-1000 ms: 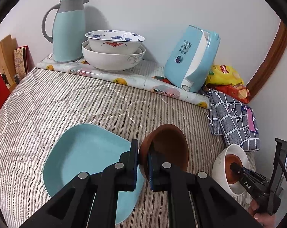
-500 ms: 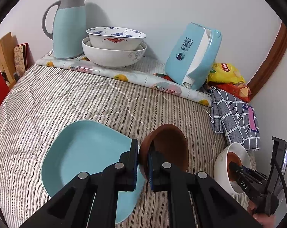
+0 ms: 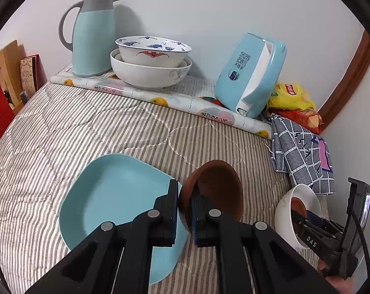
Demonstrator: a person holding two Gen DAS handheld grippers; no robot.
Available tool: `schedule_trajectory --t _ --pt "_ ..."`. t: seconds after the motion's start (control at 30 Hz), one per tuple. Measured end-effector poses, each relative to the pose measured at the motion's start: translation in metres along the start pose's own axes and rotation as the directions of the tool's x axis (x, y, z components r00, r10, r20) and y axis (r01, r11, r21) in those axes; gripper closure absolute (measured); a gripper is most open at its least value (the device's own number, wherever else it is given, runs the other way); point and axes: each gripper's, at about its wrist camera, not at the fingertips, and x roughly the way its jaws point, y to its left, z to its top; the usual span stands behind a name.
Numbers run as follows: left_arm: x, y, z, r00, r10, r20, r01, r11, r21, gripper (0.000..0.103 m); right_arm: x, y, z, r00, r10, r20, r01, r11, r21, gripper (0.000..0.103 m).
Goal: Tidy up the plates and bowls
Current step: 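Lower the small brown bowl into the white bowl with the right tool while the left tool holds its bowl, then carry the brown clay bowl with the left tool over the white bowl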
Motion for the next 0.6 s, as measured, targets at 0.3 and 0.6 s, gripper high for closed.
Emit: schedule_trajectory --t 0.3,0.6 --pt "-0.013 -0.016 -0.007 1.0 -0.026 0.003 0.026 0.999 0.028 0.094 -0.034 -0.015 -0.008 0.996 0.062 0.066 -0.065 0.996 0.053 0.063" --pt "-0.025 -0.049 -0.018 0.995 -0.096 -0.01 0.097 0.993 0.068 0.094 -0.079 -0.057 -0.03 0.988 0.058 0.141 -0.077 0.988 0.132 0.062"
